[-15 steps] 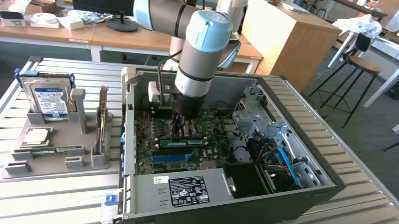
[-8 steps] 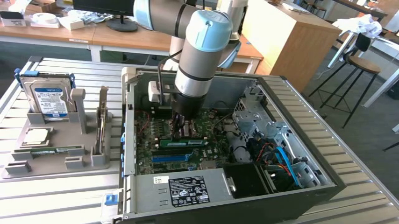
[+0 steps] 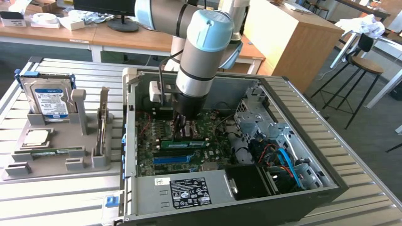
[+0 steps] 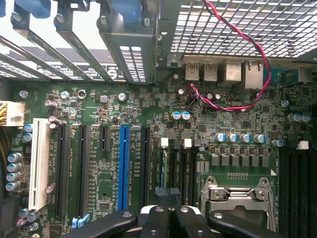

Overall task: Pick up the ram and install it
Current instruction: 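Press down the ram until it locks into place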

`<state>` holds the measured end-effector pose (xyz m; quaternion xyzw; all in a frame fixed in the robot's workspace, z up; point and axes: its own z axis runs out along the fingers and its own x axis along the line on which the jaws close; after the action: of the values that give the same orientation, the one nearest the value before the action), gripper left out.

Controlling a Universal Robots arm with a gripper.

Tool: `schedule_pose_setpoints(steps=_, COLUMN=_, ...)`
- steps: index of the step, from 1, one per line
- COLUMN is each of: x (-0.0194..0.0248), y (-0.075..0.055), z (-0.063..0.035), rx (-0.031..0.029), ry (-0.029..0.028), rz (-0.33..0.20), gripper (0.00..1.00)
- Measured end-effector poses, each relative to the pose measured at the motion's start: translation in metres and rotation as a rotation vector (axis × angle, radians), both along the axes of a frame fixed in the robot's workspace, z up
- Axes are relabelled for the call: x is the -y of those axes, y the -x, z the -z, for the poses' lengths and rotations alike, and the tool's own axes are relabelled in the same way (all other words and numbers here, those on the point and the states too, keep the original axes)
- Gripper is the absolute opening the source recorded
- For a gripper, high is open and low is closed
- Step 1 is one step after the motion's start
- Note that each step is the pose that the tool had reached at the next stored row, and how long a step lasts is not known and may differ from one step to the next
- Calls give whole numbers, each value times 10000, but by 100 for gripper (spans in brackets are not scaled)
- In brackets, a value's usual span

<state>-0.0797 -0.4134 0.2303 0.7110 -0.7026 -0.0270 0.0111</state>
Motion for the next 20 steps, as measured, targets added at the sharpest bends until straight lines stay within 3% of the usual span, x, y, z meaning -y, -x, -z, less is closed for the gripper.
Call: schedule_pose_setpoints(steps=20, x=0, y=0, z=47, rx=5, ry=2, rz=0, gripper=10)
